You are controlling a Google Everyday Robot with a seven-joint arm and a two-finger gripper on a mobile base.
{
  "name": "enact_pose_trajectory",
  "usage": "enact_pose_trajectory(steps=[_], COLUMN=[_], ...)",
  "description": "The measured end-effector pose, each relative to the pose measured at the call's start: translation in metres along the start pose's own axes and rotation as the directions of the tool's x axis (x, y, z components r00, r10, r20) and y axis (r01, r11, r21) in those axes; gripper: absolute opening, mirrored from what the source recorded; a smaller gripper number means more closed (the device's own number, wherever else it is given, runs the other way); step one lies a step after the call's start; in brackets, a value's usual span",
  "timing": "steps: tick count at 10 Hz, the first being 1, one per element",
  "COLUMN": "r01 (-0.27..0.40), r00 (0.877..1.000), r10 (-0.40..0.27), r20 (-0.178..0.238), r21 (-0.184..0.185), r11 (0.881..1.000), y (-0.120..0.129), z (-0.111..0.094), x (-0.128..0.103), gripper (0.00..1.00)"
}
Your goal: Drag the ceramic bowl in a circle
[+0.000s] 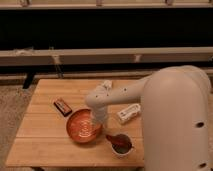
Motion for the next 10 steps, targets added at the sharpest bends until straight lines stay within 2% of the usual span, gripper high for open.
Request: enact_pose_trajectory(steps=[3, 5, 8, 10], r01=[-0.005, -0.002, 0.015, 0.021], r00=[1.000, 1.000, 0.999, 0.999], r10=[0.005, 0.002, -0.015, -0.022], r20=[0.009, 0.025, 0.037, 0.047], r21=[0.004, -0.004, 0.000, 0.006], r11=[1.000, 1.000, 1.000, 1.000], y=[-0.006, -0.001, 0.029, 0.026], z=[-0.009, -0.014, -0.021, -0.023], x=[0.007, -0.002, -0.020, -0.026], gripper=[0.10, 0.06, 0.06, 0.06])
